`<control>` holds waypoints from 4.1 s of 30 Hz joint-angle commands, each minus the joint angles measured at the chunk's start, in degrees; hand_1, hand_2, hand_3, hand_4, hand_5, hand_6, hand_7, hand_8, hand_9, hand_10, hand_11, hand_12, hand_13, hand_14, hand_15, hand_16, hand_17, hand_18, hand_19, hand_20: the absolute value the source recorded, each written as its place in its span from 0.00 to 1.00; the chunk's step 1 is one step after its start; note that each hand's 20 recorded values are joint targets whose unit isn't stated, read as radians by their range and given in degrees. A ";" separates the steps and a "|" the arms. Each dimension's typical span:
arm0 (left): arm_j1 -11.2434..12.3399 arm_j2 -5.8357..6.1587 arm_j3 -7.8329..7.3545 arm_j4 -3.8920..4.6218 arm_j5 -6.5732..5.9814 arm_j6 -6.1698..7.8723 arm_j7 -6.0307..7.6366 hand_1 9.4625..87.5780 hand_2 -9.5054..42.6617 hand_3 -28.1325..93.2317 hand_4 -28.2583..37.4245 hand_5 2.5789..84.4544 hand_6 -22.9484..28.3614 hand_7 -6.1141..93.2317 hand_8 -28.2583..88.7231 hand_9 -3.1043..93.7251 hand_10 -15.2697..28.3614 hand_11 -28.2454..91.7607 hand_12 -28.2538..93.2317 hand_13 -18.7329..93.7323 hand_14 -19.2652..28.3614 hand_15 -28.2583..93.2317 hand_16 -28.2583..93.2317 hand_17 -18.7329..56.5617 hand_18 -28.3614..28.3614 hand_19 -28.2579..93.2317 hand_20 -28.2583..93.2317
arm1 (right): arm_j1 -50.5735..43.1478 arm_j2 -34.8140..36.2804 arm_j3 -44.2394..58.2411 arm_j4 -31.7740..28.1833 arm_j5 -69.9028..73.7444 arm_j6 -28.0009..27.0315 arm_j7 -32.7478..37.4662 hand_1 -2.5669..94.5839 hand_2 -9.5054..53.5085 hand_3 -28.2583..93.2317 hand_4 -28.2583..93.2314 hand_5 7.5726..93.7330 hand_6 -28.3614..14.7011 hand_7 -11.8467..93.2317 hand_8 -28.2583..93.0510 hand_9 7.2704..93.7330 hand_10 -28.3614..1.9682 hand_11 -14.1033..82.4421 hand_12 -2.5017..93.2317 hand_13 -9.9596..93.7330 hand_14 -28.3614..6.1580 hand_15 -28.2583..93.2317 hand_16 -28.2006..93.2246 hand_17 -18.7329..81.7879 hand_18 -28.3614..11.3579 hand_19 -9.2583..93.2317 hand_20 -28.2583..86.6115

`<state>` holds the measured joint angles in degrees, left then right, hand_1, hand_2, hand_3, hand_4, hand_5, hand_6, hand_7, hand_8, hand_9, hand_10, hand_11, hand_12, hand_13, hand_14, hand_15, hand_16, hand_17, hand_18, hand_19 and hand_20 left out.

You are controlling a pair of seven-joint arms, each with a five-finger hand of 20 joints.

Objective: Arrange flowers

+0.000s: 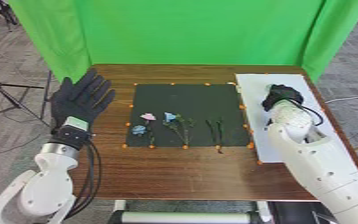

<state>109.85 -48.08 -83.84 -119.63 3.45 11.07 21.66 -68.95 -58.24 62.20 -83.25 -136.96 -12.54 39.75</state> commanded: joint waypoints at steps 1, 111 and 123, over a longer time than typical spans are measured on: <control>0.67 -2.38 -0.65 -0.16 1.60 -0.05 -1.85 0.23 0.52 0.83 0.00 0.51 0.57 0.27 0.15 0.47 0.67 0.45 0.33 0.43 0.74 0.62 0.17 0.19 0.77 0.58 0.33 | 0.58 -0.74 -2.17 2.85 -3.28 3.64 -0.16 0.55 0.00 0.81 0.00 0.64 0.63 0.32 0.15 0.62 0.60 0.30 0.16 0.58 0.46 0.53 0.31 0.47 0.17 0.87 0.45; 8.47 -1.84 -3.69 -2.64 0.64 1.17 2.48 0.23 0.52 0.83 0.00 0.51 0.57 0.27 0.15 0.47 0.68 0.44 0.33 0.43 0.74 0.62 0.17 0.19 0.77 0.58 0.33 | -11.45 3.68 6.35 -17.97 -4.73 4.71 -4.52 0.48 0.00 0.93 0.00 0.52 0.54 0.32 0.12 0.48 0.38 0.27 0.16 0.47 0.37 0.51 0.31 0.41 0.19 0.75 0.42; 9.75 -2.87 -3.20 -3.19 0.48 1.58 3.34 0.23 0.51 0.83 0.00 0.48 0.57 0.27 0.15 0.44 0.66 0.44 0.34 0.43 0.74 0.61 0.17 0.19 0.77 0.58 0.33 | -7.22 7.89 9.38 -5.98 -1.10 11.61 -8.69 0.33 0.16 0.92 0.02 0.33 0.41 0.25 0.15 0.23 0.22 0.24 0.15 0.26 0.29 0.48 0.25 0.30 0.23 0.64 0.35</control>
<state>118.87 -50.20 -87.55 -122.24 4.02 12.49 24.52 -80.43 -52.28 72.31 -95.79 -137.27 -8.29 36.92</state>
